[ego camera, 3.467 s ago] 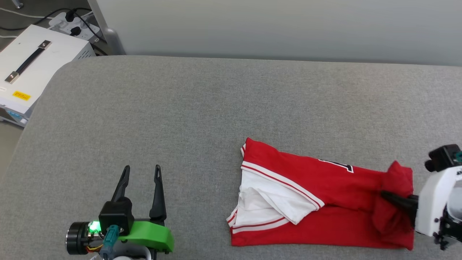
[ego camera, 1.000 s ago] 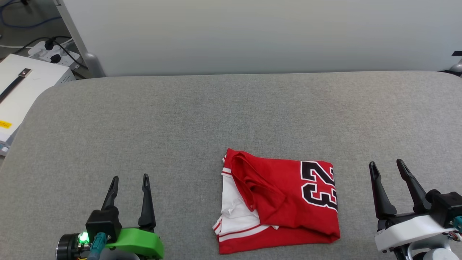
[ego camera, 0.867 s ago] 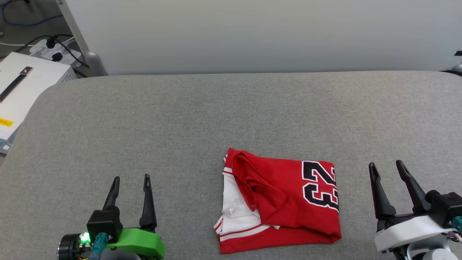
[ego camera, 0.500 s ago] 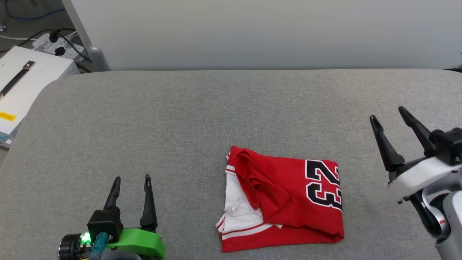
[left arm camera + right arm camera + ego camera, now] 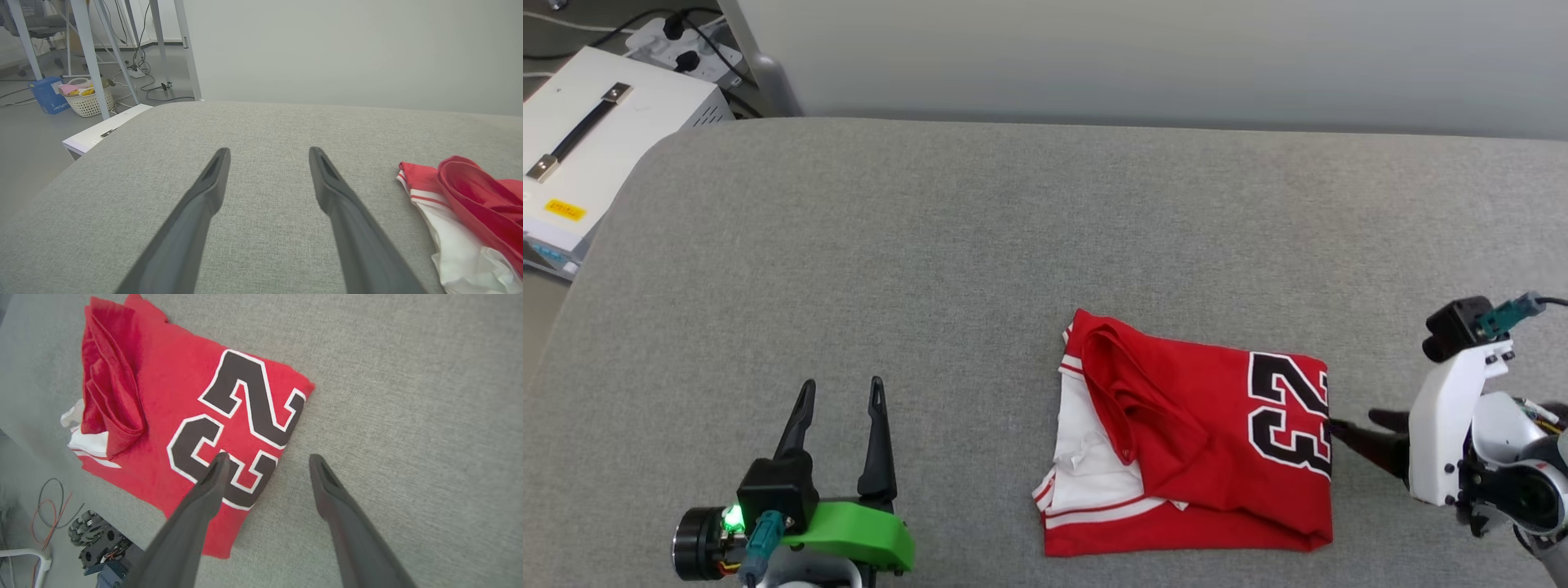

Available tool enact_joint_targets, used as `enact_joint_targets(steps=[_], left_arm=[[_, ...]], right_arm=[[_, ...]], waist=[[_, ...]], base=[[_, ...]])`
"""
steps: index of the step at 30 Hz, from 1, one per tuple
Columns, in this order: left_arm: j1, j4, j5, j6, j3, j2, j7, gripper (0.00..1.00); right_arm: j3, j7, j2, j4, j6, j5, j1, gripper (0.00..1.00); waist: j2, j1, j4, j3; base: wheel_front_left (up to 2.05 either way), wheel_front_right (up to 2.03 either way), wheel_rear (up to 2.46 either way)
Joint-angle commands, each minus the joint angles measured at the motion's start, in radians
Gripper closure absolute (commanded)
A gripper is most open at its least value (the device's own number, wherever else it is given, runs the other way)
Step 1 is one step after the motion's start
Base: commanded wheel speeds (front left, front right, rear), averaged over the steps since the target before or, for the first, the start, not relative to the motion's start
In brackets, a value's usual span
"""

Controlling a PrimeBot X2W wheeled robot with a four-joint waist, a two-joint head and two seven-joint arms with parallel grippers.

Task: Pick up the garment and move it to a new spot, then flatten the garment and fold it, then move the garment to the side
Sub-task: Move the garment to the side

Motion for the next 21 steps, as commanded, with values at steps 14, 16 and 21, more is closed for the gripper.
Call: enact_joint_targets(steps=[14, 16, 21], left_arm=[[-0.075, 0.003, 0.004, -0.006, -0.023, -0.009, -0.006, 0.00], [-0.080, 0.006, 0.003, -0.005, -0.023, -0.009, -0.006, 0.00], [-0.080, 0.018, 0.000, -0.004, -0.021, -0.010, -0.006, 0.00]], right_arm=[[0.052, -0.009, 0.140, 0.163, -0.001, 0.080, 0.015, 0.00], [0.077, -0.034, 0.145, 0.167, -0.001, 0.078, 0.014, 0.00], [0.128, -0.124, 0.128, 0.150, -0.001, 0.075, -0.005, 1.00]], waist=[[0.0000, 0.0000, 0.070, 0.097], [0.0000, 0.0000, 0.073, 0.098], [0.0000, 0.0000, 0.071, 0.084]], base=[[0.00, 0.00, 0.00], [0.00, 0.00, 0.00], [0.00, 0.00, 0.00]])
